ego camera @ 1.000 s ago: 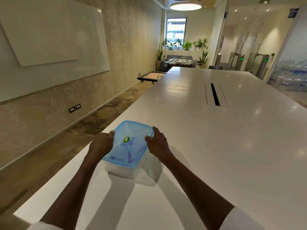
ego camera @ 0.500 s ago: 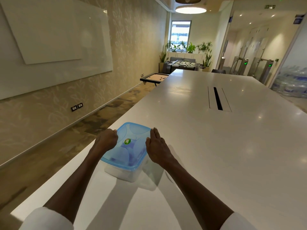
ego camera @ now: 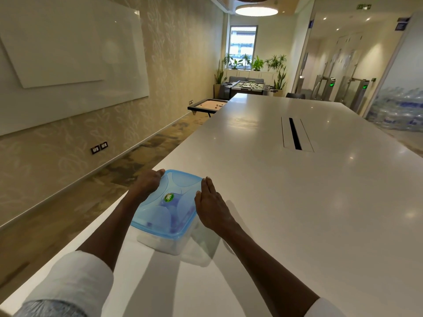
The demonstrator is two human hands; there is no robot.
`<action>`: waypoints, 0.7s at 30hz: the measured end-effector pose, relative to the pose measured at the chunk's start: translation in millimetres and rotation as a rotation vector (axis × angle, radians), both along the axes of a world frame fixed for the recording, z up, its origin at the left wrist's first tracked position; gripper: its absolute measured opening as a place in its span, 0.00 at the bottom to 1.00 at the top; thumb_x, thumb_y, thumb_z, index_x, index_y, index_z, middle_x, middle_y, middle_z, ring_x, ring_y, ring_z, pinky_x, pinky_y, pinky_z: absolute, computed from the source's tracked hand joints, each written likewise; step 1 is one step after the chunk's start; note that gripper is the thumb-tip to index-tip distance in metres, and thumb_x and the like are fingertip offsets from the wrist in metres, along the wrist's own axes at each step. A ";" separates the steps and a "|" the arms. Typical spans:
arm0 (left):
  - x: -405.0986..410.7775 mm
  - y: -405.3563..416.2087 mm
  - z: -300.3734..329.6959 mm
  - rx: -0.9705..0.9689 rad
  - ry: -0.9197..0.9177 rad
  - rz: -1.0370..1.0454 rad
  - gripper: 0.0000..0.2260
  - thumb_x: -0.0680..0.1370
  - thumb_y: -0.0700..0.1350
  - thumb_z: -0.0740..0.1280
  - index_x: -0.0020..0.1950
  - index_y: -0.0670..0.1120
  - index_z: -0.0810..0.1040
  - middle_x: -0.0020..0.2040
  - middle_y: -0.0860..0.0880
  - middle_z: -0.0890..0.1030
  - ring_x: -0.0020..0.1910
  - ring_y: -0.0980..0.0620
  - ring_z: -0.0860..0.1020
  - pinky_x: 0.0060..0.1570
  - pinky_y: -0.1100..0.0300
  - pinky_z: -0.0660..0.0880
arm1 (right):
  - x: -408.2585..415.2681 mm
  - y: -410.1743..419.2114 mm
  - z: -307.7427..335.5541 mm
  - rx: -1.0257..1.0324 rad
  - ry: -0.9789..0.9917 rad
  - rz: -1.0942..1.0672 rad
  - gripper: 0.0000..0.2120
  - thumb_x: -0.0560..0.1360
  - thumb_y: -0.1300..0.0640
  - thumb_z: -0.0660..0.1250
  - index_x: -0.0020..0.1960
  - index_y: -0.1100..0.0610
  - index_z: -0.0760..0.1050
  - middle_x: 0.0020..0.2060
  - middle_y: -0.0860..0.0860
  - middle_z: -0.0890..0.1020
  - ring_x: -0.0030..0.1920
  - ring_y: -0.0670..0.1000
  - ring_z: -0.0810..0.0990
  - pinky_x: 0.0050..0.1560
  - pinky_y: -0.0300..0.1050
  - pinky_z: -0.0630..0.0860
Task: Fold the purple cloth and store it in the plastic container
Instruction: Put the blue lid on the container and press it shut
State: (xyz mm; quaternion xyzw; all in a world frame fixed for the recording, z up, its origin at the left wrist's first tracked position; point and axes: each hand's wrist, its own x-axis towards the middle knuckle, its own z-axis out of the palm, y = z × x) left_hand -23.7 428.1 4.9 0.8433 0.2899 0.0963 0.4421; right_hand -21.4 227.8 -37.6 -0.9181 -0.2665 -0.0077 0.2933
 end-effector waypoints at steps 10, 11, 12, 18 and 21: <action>14.1 13.3 -12.3 -0.063 -0.008 0.068 0.20 0.79 0.53 0.64 0.49 0.34 0.77 0.48 0.37 0.79 0.42 0.43 0.77 0.42 0.54 0.71 | 0.9 1.8 -0.7 0.003 -0.034 -0.006 0.26 0.83 0.52 0.48 0.78 0.62 0.49 0.78 0.57 0.53 0.73 0.60 0.64 0.71 0.53 0.66; 15.3 13.5 -13.9 -0.058 -0.006 0.068 0.20 0.78 0.53 0.64 0.50 0.34 0.77 0.48 0.37 0.79 0.42 0.43 0.77 0.42 0.53 0.71 | 1.6 1.4 -0.9 0.000 -0.038 -0.006 0.26 0.83 0.52 0.49 0.78 0.63 0.49 0.78 0.58 0.54 0.73 0.60 0.65 0.71 0.53 0.66; 15.1 12.2 -14.2 -0.052 0.000 0.069 0.19 0.78 0.53 0.64 0.50 0.34 0.76 0.48 0.37 0.79 0.41 0.44 0.77 0.42 0.53 0.70 | 2.1 1.2 -1.3 0.001 -0.036 -0.009 0.26 0.83 0.52 0.49 0.78 0.62 0.50 0.78 0.58 0.54 0.73 0.60 0.65 0.71 0.53 0.66; 16.3 22.2 -18.9 0.046 0.008 0.046 0.22 0.76 0.54 0.64 0.55 0.35 0.79 0.53 0.37 0.81 0.53 0.36 0.79 0.51 0.49 0.75 | -1.0 0.6 -0.6 0.029 -0.030 -0.020 0.26 0.83 0.52 0.48 0.78 0.61 0.50 0.78 0.56 0.54 0.73 0.59 0.65 0.70 0.52 0.66; 12.0 14.2 -17.7 0.230 -0.043 -0.032 0.16 0.80 0.49 0.61 0.55 0.39 0.81 0.55 0.39 0.82 0.54 0.38 0.79 0.54 0.50 0.74 | -2.6 -0.4 -0.7 0.038 -0.037 -0.028 0.26 0.83 0.51 0.48 0.78 0.60 0.50 0.78 0.56 0.55 0.72 0.60 0.66 0.69 0.52 0.67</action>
